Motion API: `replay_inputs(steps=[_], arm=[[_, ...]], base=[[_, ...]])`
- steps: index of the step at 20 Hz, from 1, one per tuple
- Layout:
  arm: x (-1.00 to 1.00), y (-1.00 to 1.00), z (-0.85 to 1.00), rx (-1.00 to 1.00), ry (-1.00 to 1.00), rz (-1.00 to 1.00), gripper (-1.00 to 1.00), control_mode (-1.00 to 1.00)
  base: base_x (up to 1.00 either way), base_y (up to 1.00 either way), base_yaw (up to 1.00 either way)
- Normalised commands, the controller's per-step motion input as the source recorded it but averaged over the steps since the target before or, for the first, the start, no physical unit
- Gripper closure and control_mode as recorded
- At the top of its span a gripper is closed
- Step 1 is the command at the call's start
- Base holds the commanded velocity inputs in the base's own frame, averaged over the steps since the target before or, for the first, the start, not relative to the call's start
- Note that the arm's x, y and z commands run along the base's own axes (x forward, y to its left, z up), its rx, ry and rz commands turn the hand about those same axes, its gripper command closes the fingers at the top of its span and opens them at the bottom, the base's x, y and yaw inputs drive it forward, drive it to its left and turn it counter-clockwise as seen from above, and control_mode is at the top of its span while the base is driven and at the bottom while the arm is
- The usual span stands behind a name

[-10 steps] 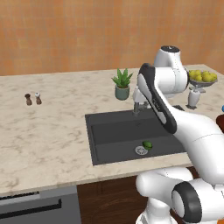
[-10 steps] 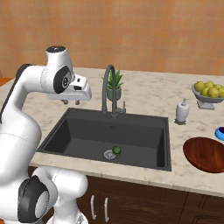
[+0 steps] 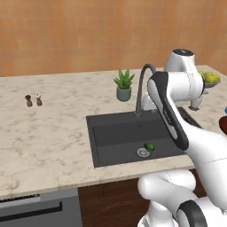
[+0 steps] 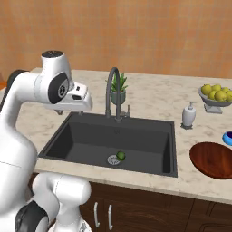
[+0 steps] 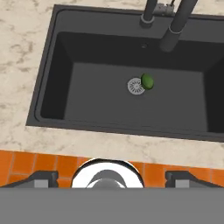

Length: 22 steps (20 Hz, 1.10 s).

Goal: Pick the avocado from the sink and place it in the bowl. Then pick the bowl and place it in the microwave. Then close the microwave door and press the start button.

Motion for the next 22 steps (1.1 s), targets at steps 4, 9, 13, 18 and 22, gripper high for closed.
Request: replay_inputs(steps=[4,9,13,18,22], arm=[[-0.30,-0.89,-0.20,0.08,-0.03,0.11,-1.00,-1.00],[-0.01,-0.87,-0.27,0.10,-0.02,0.39,-1.00,-1.00],[0.10,-0.65,-0.36,0.11,-0.08,0.50,-1.00,-1.00],[0.39,-0.49,-0.44,0.12,-0.11,0.55,-1.00,-1.00],[0.40,-0.51,-0.50,0.11,-0.13,0.60,-1.00,-1.00]], base=[[0.00,0.00,0.00],[0.00,0.00,0.00],[0.00,0.00,0.00],[0.00,0.00,0.00],[0.00,0.00,0.00]])
